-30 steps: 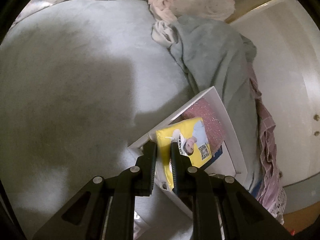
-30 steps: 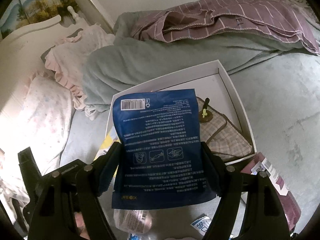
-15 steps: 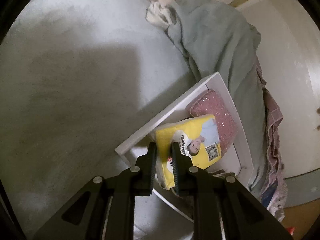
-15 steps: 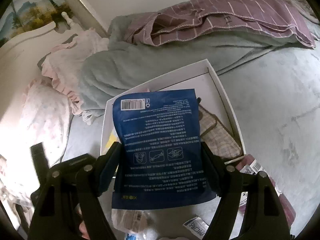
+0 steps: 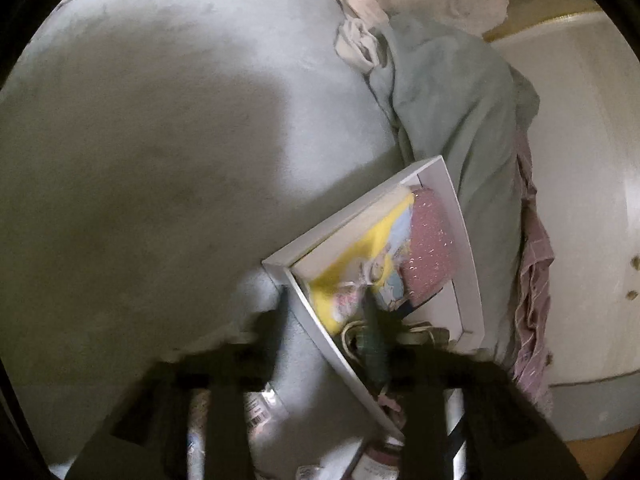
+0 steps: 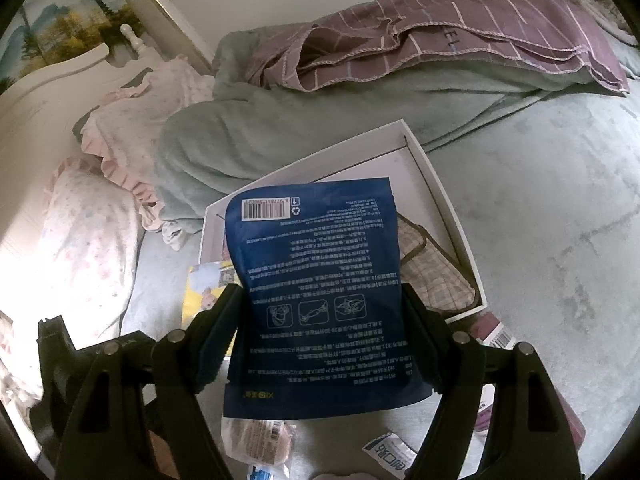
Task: Organize soft objects
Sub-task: 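Lower the yellow packet into the tray and open the left tool, then lower the dark blue bag into the tray and open the right tool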
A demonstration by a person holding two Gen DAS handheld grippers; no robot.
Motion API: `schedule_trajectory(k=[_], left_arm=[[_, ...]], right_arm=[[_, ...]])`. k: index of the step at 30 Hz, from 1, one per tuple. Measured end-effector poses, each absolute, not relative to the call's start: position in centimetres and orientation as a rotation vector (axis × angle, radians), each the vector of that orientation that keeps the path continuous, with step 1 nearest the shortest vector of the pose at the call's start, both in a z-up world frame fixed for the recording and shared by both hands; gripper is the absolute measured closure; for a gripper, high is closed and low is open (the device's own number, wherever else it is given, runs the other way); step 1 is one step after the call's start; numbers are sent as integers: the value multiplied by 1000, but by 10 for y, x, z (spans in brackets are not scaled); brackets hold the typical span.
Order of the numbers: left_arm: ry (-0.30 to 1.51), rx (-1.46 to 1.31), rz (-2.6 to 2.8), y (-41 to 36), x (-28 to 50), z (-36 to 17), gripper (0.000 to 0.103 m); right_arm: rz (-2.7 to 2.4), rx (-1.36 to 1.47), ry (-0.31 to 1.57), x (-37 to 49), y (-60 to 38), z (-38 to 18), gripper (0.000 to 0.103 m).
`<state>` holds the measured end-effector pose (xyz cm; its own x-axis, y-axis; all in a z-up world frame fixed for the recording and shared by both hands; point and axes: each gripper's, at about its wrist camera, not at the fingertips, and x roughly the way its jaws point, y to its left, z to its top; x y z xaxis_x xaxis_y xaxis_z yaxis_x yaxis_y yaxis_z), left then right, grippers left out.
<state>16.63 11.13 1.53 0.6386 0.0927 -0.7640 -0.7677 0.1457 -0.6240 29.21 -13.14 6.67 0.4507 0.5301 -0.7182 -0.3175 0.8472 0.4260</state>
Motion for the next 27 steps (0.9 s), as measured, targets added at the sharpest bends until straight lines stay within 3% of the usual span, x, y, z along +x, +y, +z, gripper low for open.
schedule_trajectory(k=[12, 20, 27], left_arm=[[761, -913, 534, 116, 186, 66, 54], [929, -734, 422, 129, 201, 63, 54], [946, -677, 397, 148, 194, 64, 54]], right_arm=[[538, 230, 967, 291, -130, 68, 25], [550, 197, 980, 286, -117, 65, 25], [576, 132, 983, 278, -90, 65, 25]])
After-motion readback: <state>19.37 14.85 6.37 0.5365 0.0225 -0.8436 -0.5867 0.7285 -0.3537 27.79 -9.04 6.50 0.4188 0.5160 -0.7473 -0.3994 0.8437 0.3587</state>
